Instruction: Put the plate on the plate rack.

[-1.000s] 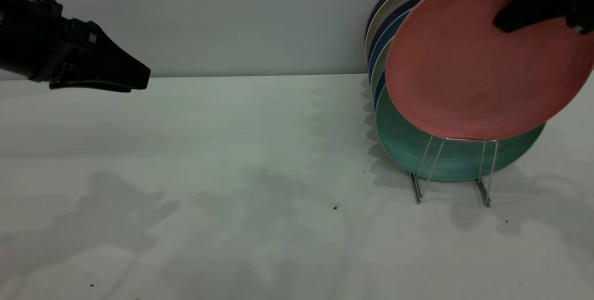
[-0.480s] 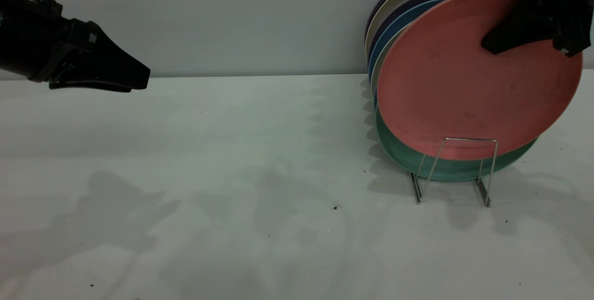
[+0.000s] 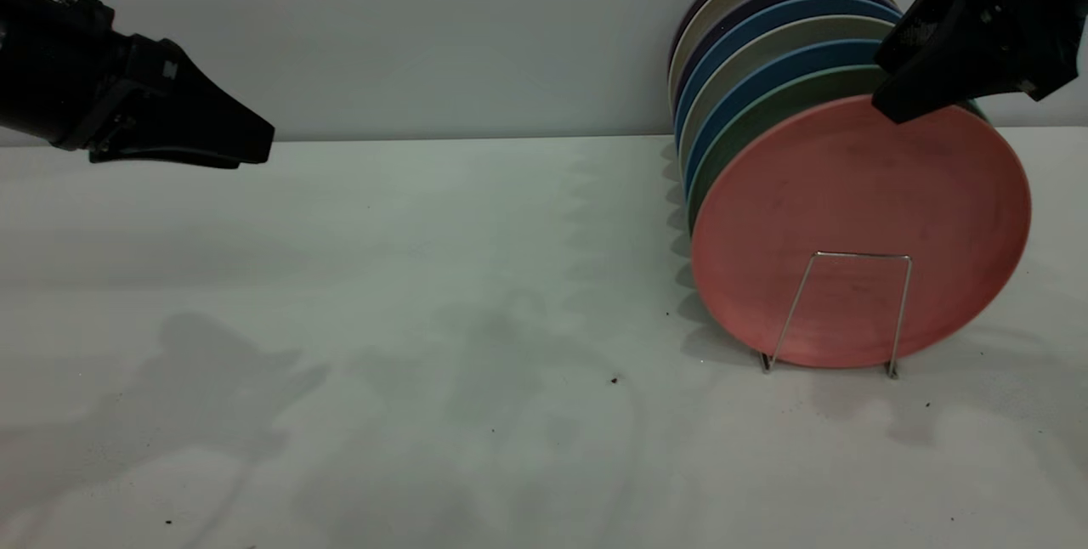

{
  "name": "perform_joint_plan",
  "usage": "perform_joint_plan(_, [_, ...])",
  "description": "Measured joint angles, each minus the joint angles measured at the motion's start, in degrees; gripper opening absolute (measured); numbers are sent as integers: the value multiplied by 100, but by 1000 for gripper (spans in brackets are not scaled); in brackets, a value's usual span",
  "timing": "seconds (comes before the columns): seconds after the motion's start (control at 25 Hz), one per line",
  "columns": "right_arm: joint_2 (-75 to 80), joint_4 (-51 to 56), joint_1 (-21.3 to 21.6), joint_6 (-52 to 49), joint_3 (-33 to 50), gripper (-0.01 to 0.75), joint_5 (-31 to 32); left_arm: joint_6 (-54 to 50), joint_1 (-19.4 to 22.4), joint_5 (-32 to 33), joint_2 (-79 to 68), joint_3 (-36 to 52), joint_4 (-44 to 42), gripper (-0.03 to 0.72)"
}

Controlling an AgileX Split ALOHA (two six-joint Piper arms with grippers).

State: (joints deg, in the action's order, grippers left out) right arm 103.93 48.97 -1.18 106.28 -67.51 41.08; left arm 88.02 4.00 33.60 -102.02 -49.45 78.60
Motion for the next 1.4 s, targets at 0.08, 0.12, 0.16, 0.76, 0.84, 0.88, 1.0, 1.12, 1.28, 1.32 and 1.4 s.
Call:
perform_joint_plan(0.08, [-20, 0, 0, -421, 0, 412, 71, -160, 0, -175, 0, 0, 0, 337])
perform_joint_plan(0.12, [-61, 0, 0, -720, 0, 414, 105, -290, 0, -268, 0, 0, 0, 337])
perform_joint_plan(0.16, [-114, 0, 0, -1091, 0, 415, 152, -408, 7, -376, 0, 0, 0, 337])
perform_joint_plan(0.76, [-992, -1900, 0, -7600, 0, 398, 1320, -5299, 93, -86, 311, -453, -4573, 337])
perform_joint_plan(0.84, [-992, -2208, 0, -7976, 0, 398, 1461, -6739, 93, 529, 325, -798, -5945, 337])
perform_joint_plan(0.88, [-992, -2326, 0, -8107, 0, 398, 1541, -7265, 93, 819, 334, -927, -6601, 337])
perform_joint_plan(1.0, [-1068, -2579, 0, -8325, 103, 396, 1601, -8480, 98, 1299, 482, -1159, -7860, 337])
perform_joint_plan(1.12, [-1379, -2785, 0, -8420, 455, 396, 1550, -8761, 100, 1473, 907, -1169, -8133, 337])
perform_joint_plan(1.28, [-2019, -2856, 0, -8476, 982, 396, 1529, -8761, 100, 1761, 1643, -1179, -8138, 337])
perform_joint_plan(1.32, [-2217, -2856, 0, -8476, 1125, 396, 1529, -8761, 100, 1851, 1861, -1158, -8138, 337])
perform_joint_plan(1.4, [-2618, -2862, 0, -8476, 1398, 395, 1593, -8750, 100, 1957, 2317, -1052, -8106, 337])
